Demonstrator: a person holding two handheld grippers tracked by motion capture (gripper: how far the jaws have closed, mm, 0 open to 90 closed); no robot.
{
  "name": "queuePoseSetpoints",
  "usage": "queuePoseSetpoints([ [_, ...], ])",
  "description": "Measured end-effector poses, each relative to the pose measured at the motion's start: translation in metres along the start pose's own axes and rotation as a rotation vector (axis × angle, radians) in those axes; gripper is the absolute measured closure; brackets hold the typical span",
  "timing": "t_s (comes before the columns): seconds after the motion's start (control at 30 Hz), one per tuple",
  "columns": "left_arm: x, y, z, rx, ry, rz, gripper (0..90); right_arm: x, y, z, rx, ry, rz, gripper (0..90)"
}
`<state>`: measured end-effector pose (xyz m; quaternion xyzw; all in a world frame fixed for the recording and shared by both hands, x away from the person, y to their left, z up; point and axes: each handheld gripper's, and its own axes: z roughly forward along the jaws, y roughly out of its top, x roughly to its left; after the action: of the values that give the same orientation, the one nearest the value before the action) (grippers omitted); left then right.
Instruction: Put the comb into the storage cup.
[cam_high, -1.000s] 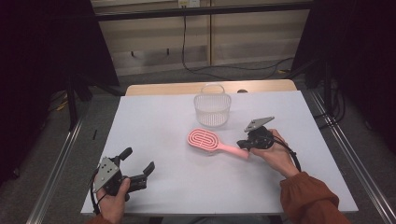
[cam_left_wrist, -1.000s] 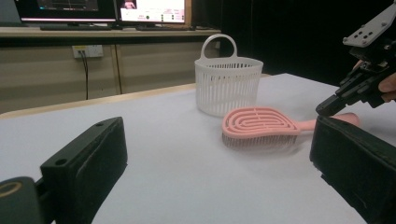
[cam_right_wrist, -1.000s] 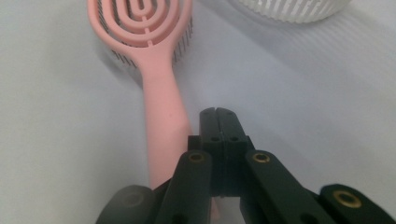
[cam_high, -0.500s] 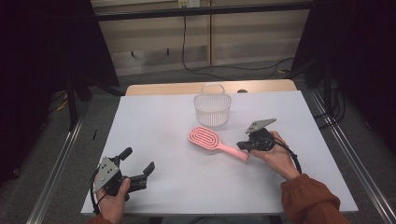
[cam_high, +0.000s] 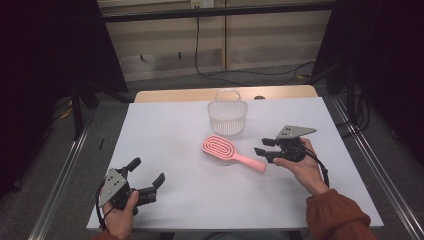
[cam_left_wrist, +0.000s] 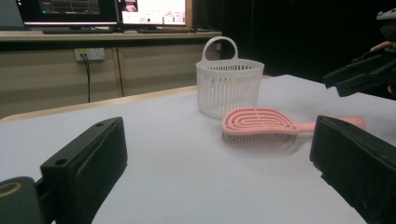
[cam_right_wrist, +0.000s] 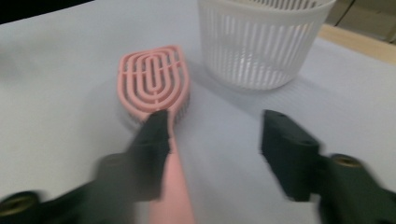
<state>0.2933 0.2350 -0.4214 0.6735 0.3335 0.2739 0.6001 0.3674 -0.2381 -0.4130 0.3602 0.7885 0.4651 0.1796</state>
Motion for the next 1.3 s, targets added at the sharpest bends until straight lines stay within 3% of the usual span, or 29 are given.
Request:
queuePoseSetpoints([
  [0.07,0.0,0.0,0.0,0.002,-0.004,0.006,3.9,0.001,0.001,-0.002,-0.013,-0.027,0.007,17.2],
  [0.2,0.001,0.0,0.001,0.006,0.0,0.006,4.0,0.003,0.002,-0.005,-0.032,-0.044,0.023,9.4],
  [0.37,0.001,0.0,0.0,0.004,0.007,0.006,4.0,0.008,0.002,-0.006,-0.021,0.004,0.045,3.4],
  [0.4,0.001,0.0,0.0,0.004,0.007,0.007,4.0,0.01,0.002,-0.007,-0.016,-0.009,0.048,0.0],
  [0.5,0.001,0.0,0.001,0.004,0.011,0.005,4.0,0.015,0.003,-0.007,0.016,-0.037,0.023,4.6],
  [0.63,0.001,0.0,0.001,0.002,0.011,0.005,4.0,0.016,0.011,-0.003,0.059,0.057,0.03,5.7],
  [0.7,0.001,0.0,0.001,0.004,0.009,0.005,4.0,0.017,0.015,0.002,0.068,0.056,0.008,7.0],
  [0.77,0.001,0.0,0.0,0.001,0.009,0.005,4.0,0.018,0.02,0.01,0.099,0.087,0.009,10.3],
  [0.87,0.001,0.0,0.0,-0.004,0.007,0.0,3.9,0.02,0.026,0.02,0.102,0.092,0.004,11.1],
  [0.97,0.001,0.0,0.0,-0.004,0.008,-0.004,4.0,0.023,0.032,0.031,0.129,0.143,-0.02,15.3],
  [1.1,0.001,0.0,0.0,0.001,0.005,0.002,4.0,0.026,0.037,0.043,0.153,0.168,-0.013,10.7],
  [1.2,0.001,0.0,0.0,-0.001,0.005,0.003,4.0,0.025,0.041,0.048,0.133,0.131,0.008,3.3],
  [1.3,0.001,0.0,0.0,-0.002,0.005,0.002,4.0,0.022,0.046,0.054,0.137,0.153,0.024,3.2],
])
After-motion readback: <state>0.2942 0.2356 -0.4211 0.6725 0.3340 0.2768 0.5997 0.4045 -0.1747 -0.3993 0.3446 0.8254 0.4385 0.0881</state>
